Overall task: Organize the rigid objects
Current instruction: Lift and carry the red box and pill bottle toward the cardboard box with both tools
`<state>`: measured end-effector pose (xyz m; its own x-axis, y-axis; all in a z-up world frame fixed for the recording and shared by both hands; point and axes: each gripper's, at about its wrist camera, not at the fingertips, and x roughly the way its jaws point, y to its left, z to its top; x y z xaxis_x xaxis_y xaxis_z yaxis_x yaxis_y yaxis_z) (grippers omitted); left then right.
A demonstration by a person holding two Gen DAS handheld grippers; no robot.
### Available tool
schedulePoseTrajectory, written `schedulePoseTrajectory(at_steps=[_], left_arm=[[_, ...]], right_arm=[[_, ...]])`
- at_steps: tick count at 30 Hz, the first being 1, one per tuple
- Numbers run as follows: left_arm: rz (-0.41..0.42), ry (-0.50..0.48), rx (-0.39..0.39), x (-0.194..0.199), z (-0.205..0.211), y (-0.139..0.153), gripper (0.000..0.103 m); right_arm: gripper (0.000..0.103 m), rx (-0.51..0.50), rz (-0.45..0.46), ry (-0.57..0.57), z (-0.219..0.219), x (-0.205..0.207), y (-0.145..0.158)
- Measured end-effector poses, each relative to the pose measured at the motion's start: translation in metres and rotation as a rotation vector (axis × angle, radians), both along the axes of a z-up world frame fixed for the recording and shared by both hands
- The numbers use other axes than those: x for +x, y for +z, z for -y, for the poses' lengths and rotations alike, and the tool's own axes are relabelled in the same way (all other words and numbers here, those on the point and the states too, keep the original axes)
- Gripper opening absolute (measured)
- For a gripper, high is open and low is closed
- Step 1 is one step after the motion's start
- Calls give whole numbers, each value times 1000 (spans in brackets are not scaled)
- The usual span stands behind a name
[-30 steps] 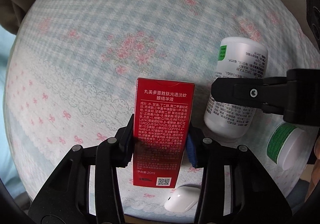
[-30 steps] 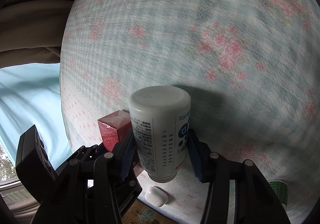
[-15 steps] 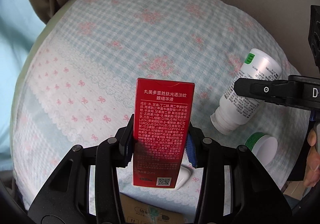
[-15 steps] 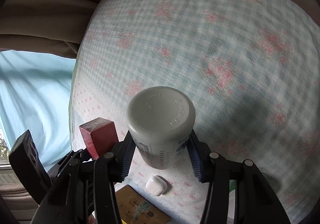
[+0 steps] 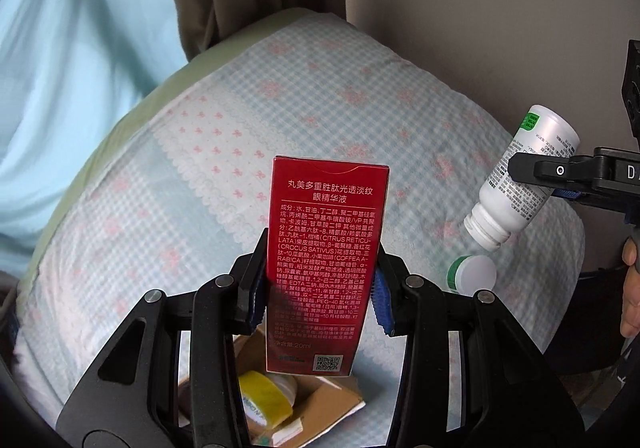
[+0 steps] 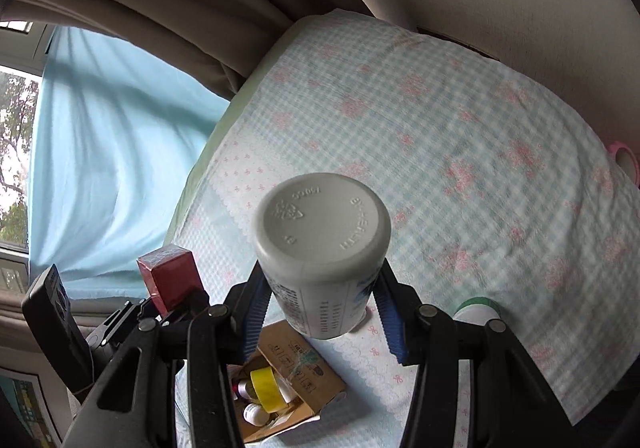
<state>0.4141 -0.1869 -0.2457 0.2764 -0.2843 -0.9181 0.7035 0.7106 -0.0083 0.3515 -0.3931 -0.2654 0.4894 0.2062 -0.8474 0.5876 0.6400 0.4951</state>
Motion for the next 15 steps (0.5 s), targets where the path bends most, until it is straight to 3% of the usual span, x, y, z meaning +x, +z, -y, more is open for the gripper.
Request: schedulePoseTrajectory(at_steps=[6, 15], left_arm=[[31, 115, -55, -32, -82, 41, 39], [49, 220, -74, -79, -204, 58, 39]], right_arm=[[46, -31, 38, 112, -54, -18, 41], [46, -58, 45, 209, -152, -43, 67]])
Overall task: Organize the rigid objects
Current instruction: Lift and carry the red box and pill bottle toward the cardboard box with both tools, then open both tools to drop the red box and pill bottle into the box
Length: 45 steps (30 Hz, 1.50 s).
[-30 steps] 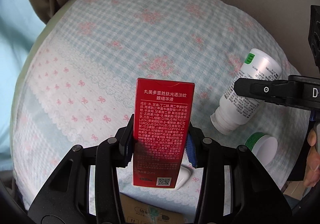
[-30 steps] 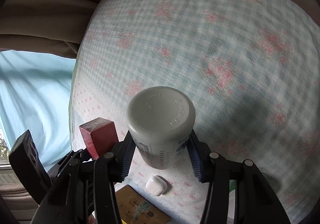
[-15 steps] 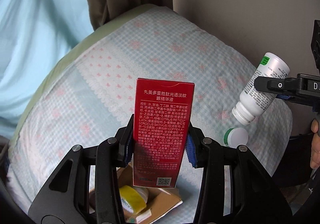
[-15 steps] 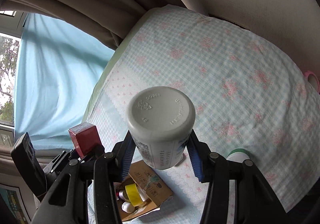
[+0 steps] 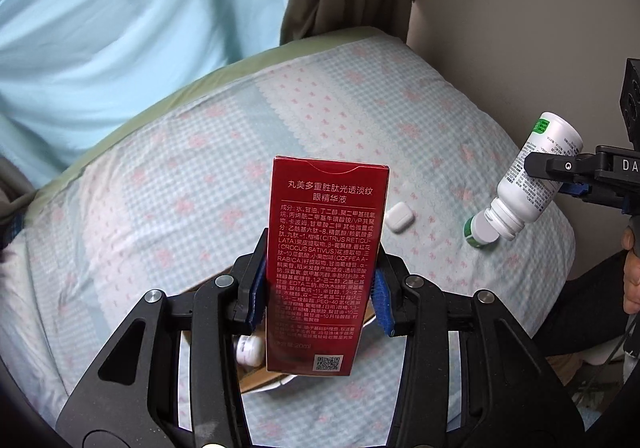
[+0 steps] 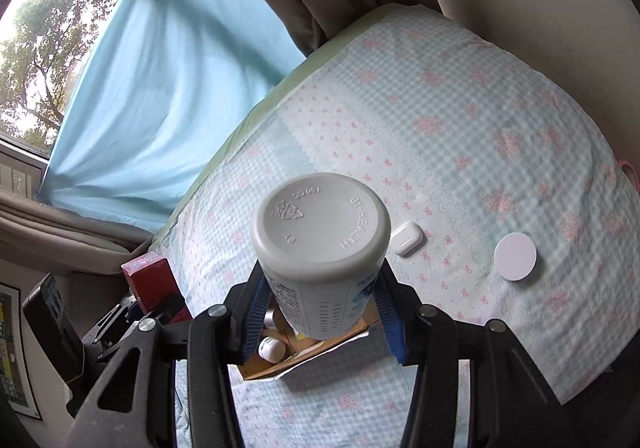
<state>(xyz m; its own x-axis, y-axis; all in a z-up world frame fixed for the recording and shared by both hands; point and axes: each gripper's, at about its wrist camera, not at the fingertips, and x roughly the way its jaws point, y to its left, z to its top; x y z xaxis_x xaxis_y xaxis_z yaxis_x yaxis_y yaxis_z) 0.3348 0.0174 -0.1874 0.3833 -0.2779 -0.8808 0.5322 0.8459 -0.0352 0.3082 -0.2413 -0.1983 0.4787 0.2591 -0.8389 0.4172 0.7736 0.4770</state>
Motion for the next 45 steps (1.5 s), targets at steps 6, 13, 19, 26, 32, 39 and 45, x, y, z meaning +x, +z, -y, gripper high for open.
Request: schedulePoseTrajectory(at_steps=[6, 13, 19, 26, 32, 39, 45], left_arm=[[8, 46, 20, -22, -76, -8, 39], [-33, 142, 8, -38, -137, -32, 39], [-64, 252, -19, -50, -167, -59, 39], [-126, 328, -36, -45, -166, -96, 39], [-212, 342, -17, -28, -148, -139, 39], [-299, 327, 15, -5, -126, -184, 39], [-339, 290, 67, 15, -103, -214, 39]], right_arm=[[46, -21, -17, 56, -65, -9, -3], [46, -38, -71, 147, -127, -7, -31], [46, -119, -103, 279, -163, 3, -55], [46, -184, -163, 403, -169, 24, -91], [46, -221, -217, 475, -170, 47, -117], [46, -251, -291, 533, -165, 65, -154], [46, -250, -330, 550, -159, 81, -179]])
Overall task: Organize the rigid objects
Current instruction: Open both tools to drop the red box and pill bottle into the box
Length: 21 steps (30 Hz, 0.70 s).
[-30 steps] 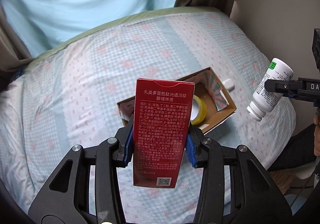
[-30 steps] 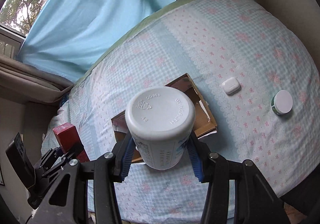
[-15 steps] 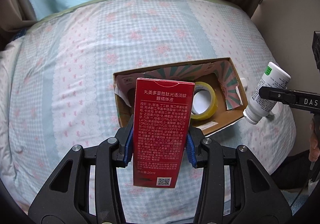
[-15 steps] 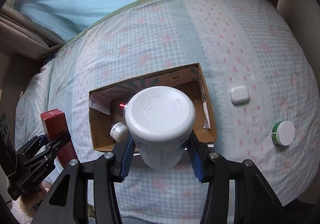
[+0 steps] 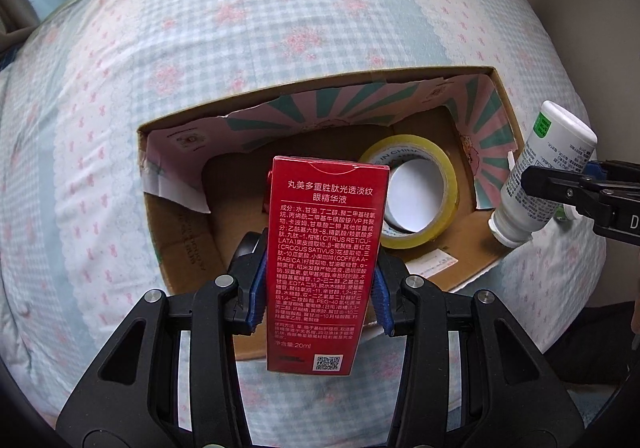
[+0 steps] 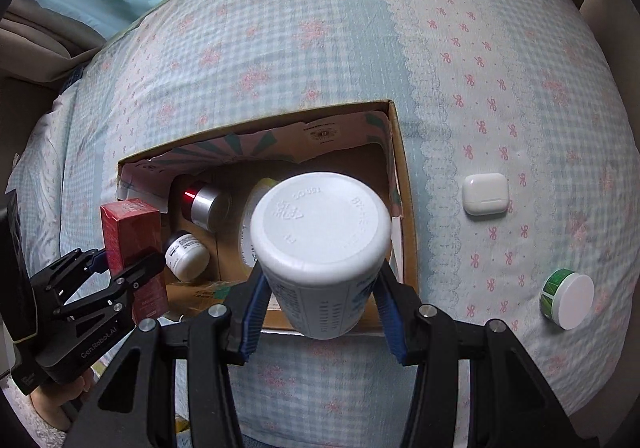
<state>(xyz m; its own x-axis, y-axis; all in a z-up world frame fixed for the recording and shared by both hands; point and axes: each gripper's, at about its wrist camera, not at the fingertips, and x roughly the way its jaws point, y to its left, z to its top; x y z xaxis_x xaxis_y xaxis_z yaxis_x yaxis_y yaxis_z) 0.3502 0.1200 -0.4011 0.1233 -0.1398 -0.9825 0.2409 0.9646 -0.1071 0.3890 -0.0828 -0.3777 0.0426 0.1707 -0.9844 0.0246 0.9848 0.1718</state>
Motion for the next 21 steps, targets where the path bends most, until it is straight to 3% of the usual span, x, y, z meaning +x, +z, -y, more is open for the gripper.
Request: schedulePoseTrajectory(at_steps=[6, 8, 9, 10, 11, 14, 15, 21], left_arm=[[-37, -18, 34, 15, 21, -22, 39], [-52, 2, 9, 20, 25, -22, 41], [-65, -2, -21, 22, 27, -20, 54], [-70, -12, -44, 23, 30, -18, 90], [-60, -28, -45, 23, 34, -14, 103], [-27, -85, -14, 21, 44, -7, 103], [-24, -97, -7, 19, 45, -6, 103], [-19, -95, 2, 10, 34, 4, 103]], right_arm=[[46, -40, -50, 78, -3, 16, -19], [46, -62, -73, 107, -7, 21, -25], [46, -80, -71, 126, -10, 24, -27], [48, -100, -64, 138, -12, 26, -28], [52, -114, -59, 140, -13, 28, -30], [95, -132, -40, 110, -10, 35, -30], [101, -130, -32, 101, -8, 37, -29], [102, -103, -40, 96, -11, 39, -26]])
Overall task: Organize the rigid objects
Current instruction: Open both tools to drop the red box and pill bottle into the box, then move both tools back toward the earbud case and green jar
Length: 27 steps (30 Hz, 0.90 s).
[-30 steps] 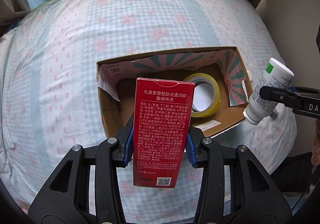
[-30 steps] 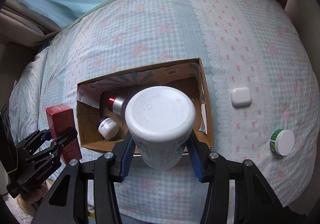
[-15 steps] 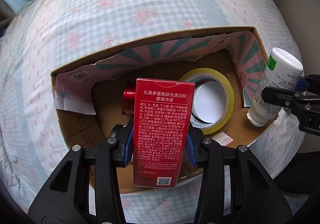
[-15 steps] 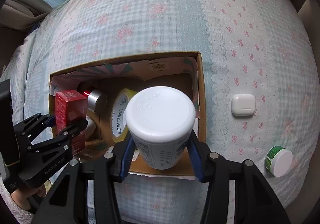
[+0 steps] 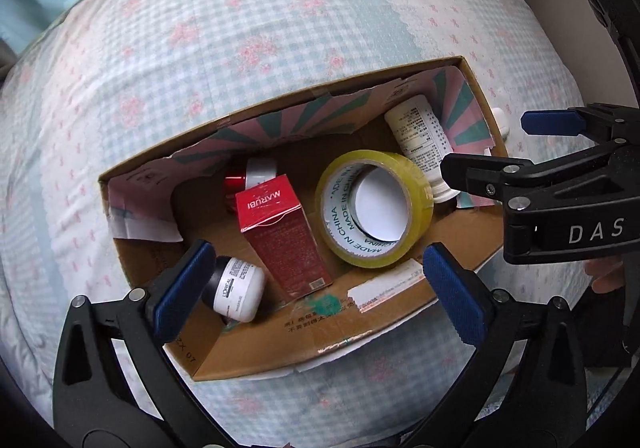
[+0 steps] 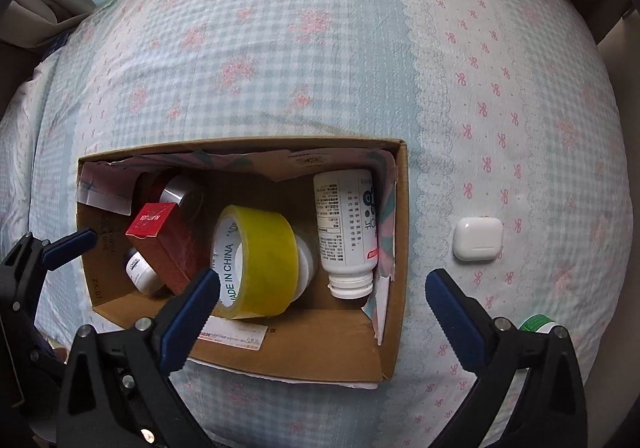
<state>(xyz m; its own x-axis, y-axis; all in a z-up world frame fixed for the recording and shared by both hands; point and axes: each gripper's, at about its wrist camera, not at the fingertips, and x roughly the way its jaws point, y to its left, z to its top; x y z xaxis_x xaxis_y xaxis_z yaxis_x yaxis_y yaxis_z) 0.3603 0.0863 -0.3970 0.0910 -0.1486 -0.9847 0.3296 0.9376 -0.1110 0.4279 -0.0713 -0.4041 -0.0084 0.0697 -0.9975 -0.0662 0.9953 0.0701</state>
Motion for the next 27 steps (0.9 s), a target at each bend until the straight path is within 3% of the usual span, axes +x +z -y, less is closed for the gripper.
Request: schedulePoseTrajectory(at_steps=[10, 27], left_arm=[[35, 98, -10, -19, -28, 31, 103], [138, 173, 0, -93, -49, 99, 103]], right_arm=[[102, 39, 34, -28, -5, -19, 23], [102, 110, 142, -8, -19, -88, 103]])
